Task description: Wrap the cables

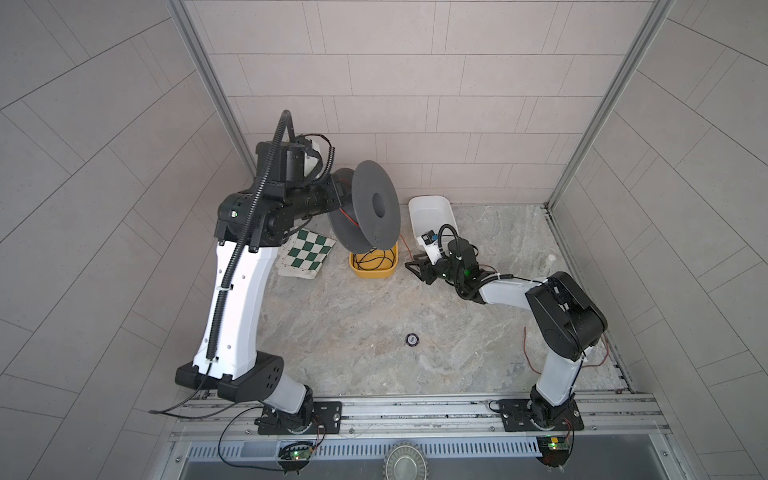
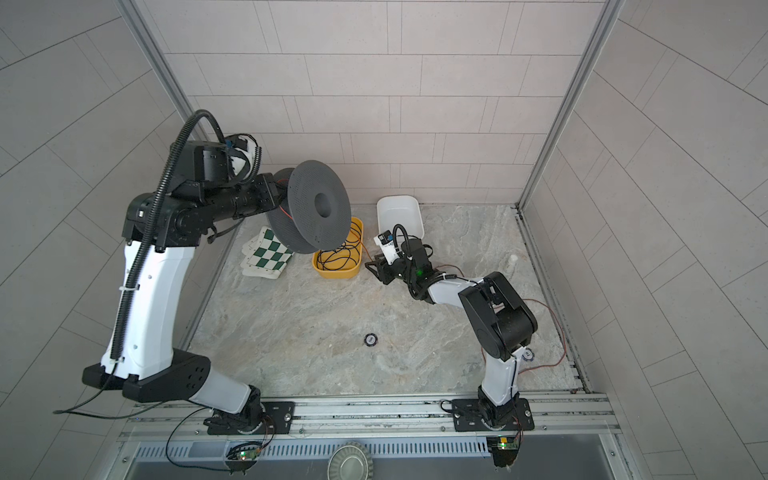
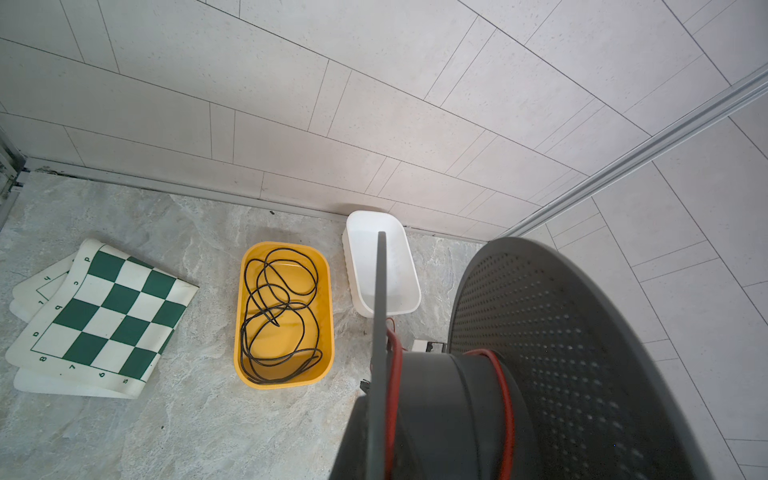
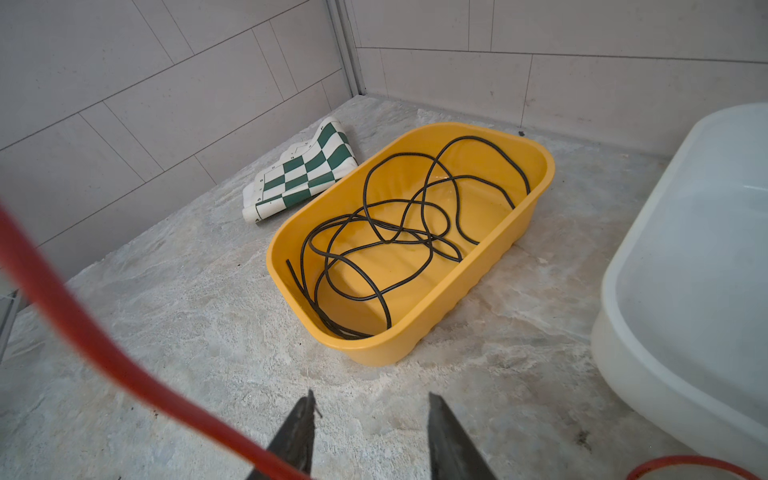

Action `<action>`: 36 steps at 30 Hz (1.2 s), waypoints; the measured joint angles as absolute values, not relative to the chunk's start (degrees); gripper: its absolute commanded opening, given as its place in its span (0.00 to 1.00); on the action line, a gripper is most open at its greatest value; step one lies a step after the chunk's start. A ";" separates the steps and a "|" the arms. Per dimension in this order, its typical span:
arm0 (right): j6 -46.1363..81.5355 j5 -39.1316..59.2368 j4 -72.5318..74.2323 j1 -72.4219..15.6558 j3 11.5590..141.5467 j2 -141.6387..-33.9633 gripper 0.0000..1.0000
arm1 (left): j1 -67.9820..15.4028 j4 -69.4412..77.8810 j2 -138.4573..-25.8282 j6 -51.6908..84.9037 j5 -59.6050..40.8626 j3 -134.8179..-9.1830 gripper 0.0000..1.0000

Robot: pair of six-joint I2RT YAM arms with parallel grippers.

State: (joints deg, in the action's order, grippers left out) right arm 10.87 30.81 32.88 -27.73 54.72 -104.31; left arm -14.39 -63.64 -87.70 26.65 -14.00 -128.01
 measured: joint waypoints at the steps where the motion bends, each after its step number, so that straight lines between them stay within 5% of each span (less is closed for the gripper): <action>1: 10.90 30.89 33.01 -27.79 54.48 -104.38 0.25 | -14.39 -63.64 -87.74 26.79 -14.00 -128.01 0.00; 6: 11.05 30.65 33.01 -28.12 53.69 -104.36 0.00 | -14.37 -63.66 -88.09 27.20 -14.00 -128.03 0.00; 20: 3.20 17.80 15.84 -34.76 51.18 -93.84 0.00 | -14.31 -58.78 -88.68 33.54 -6.74 -123.11 0.00; 36: -5.74 5.19 -1.83 -48.40 57.17 -93.41 0.00 | -14.66 -48.71 -92.05 41.63 -1.85 -114.50 0.00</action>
State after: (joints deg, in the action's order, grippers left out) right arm -5.74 5.19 -1.83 -48.40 57.17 -93.41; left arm -14.66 -48.71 -92.05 41.63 -1.85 -114.50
